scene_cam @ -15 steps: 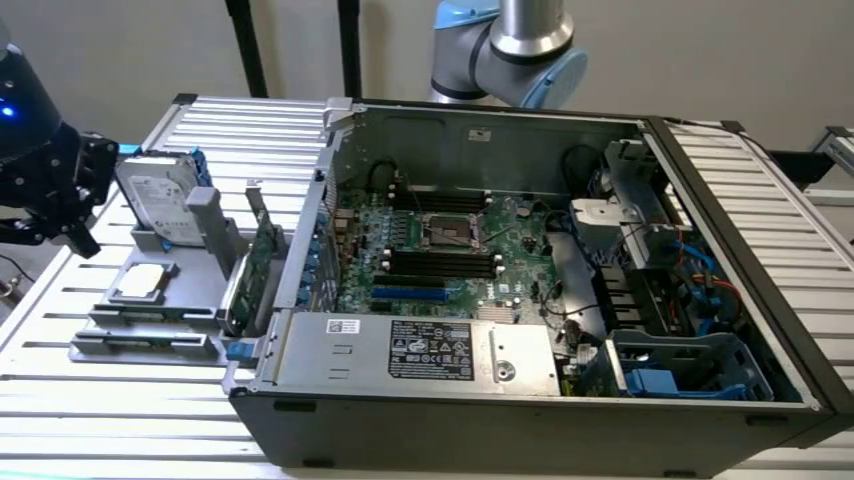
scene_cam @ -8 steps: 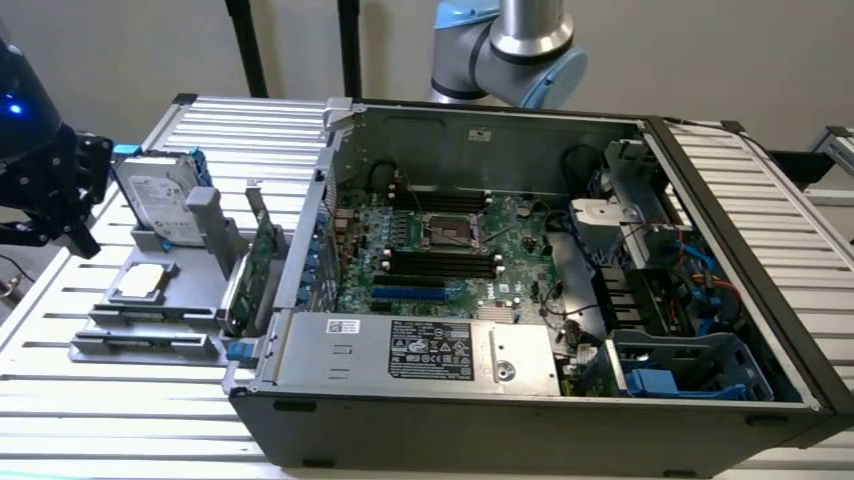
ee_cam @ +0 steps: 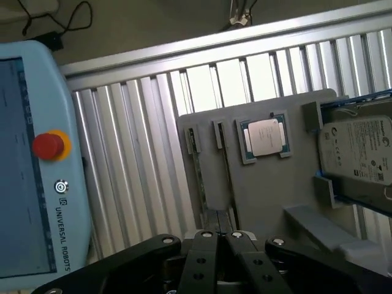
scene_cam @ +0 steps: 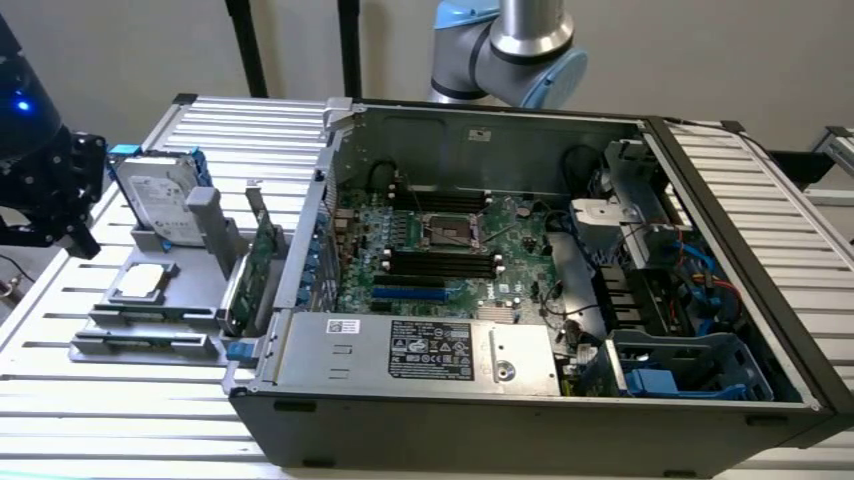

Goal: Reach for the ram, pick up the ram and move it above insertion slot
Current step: 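Pick up the ram and move it above insertion slot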

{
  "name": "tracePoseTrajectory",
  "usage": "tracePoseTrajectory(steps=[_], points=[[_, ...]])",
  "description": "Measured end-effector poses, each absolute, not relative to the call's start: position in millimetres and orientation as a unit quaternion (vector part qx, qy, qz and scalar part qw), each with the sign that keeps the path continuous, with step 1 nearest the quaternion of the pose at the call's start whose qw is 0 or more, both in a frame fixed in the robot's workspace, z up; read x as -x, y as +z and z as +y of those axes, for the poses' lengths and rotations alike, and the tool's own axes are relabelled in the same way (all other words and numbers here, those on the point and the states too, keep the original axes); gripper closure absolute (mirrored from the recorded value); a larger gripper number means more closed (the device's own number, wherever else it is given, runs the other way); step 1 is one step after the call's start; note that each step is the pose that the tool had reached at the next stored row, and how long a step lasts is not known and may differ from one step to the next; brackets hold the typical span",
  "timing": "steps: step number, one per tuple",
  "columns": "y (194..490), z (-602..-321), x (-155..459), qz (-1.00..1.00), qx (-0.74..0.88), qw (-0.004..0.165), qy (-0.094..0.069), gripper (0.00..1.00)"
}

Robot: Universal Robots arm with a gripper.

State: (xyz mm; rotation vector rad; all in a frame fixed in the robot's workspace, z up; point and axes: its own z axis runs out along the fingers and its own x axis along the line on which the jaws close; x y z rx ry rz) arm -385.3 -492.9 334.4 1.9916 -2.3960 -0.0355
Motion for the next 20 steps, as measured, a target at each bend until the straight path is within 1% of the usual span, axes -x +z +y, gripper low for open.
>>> tracePoseTrajectory(steps=[7,8,9,10,12,14,15,20], points=[[334.3,-492.9,385.3,-0.739,-0.674,0.013,-0.011,0.89],[334.2,-492.9,385.3,-0.737,-0.676,0.013,-0.011,0.88],[334.2,-492.9,385.3,-0.735,-0.678,0.013,-0.011,0.82],[334.3,-492.9,385.3,-0.733,-0.680,0.014,-0.011,0.82],[334.3,-492.9,385.3,-0.728,-0.685,0.014,-0.011,0.70],[334.1,-492.9,385.2,-0.724,-0.689,0.014,-0.011,0.70],[333.4,-492.9,385.2,-0.722,-0.691,0.014,-0.010,0.64],[325.1,-493.2,385.3,-0.715,-0.699,0.014,-0.010,0.64]])
